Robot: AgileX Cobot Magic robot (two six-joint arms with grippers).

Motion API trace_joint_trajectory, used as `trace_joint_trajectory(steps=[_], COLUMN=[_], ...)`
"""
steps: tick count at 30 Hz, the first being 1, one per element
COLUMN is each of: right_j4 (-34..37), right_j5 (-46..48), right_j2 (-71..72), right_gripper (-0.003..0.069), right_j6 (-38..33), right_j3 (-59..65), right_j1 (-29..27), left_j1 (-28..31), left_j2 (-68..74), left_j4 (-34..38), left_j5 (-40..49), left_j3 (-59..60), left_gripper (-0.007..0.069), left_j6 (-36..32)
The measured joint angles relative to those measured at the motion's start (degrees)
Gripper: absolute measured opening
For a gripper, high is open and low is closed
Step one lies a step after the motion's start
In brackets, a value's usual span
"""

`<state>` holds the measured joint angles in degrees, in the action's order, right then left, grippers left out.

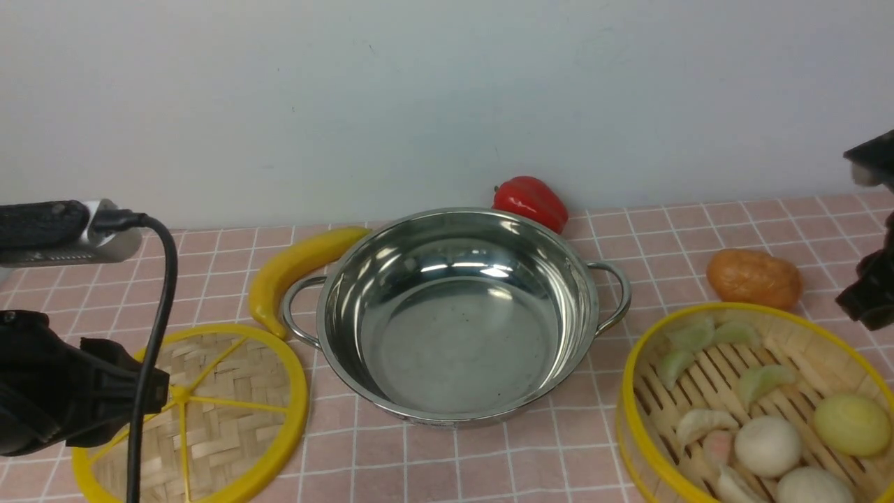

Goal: Place the steamer in the pot on the pink tablecloth, and put the lid on the steamer.
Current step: 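Reach for and grasp the rim of the bamboo steamer holding the buns with the right gripper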

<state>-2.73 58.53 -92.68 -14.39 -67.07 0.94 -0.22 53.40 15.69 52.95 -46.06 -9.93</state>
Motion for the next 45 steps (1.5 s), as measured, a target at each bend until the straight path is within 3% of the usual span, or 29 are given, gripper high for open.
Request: trace_joint_trajectory(steps=[11, 34, 37, 41, 45], right_j4=[1.2, 2.1, 2.1, 0.9, 0.8], right_j5=[-0.2, -8.0, -8.3, -8.3, -6.8], right_j2=[-4.6, -14.3, -14.3, -14.3, -14.3], right_gripper=[0.0243, 0.0239, 0.0199, 0.0089, 0.0058], right_j6=[-1.1, -1.0, -0.4, 0.9, 3.3], right_j3=[0.0, 0.0, 0.0, 0.0, 0.0], right_j1=[0.0, 0.0, 0.0, 0.0, 0.0], left_j1=[0.0, 0.0, 0.0, 0.0, 0.0], left_j2=[0.0, 0.0, 0.0, 0.0, 0.0], left_j4=[0.0, 0.0, 0.0, 0.0, 0.0], left_j5=[0.0, 0.0, 0.0, 0.0, 0.0], left_j3=[1.0, 1.1, 1.1, 1.1, 1.1], left_gripper=[0.0243, 0.0243, 0.0243, 0.0243, 0.0243], left_j6=[-3.2, -3.6, -3.6, -3.6, -3.6])
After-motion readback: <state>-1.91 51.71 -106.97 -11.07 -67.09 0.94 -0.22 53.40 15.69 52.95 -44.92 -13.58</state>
